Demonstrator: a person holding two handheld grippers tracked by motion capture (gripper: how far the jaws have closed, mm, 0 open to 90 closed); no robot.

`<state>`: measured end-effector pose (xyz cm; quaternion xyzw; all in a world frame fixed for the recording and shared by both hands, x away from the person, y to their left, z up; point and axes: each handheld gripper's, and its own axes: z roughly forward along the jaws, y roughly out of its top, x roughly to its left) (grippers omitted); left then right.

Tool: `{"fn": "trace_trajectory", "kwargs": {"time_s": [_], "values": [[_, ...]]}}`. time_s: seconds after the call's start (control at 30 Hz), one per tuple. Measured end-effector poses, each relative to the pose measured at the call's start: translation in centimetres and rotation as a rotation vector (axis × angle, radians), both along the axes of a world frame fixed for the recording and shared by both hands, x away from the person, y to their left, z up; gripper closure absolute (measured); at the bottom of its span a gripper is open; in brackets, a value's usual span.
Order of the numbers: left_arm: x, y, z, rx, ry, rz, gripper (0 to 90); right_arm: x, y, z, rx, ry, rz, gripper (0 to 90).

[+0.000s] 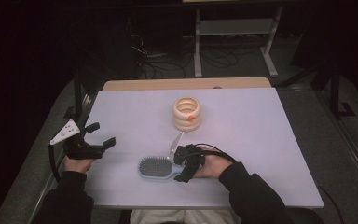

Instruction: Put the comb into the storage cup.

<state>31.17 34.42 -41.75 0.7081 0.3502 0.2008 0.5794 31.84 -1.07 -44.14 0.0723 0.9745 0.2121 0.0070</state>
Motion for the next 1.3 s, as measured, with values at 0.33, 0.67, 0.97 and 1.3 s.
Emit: {"fn": "trace_trajectory", "kwargs": {"time_s": [0.33, 0.67, 0.97, 1.3], "values": [[0.0, 0.0, 0.0, -0.002, 0.0, 0.0, 0.0, 0.1, 0.1, -0.1, -0.026, -0.021, -0.007, 50.9], [-0.1, 0.1, 0.0, -0.012, -0.003, 0.002, 0.0, -0.4, 1.1, 0.2, -0.08, -0.026, 0.006, 66.7], [-0.1, 0.1, 0.1, -0.014, -0.004, 0.001, 0.0, 0.0, 0.9, 0.1, -0.057, -0.018, 0.014, 68.3], [-0.1, 0.1, 0.0, -0.018, -0.003, 0.001, 0.0, 0.2, 0.5, 0.7, -0.035, -0.025, -0.001, 68.4]]}}
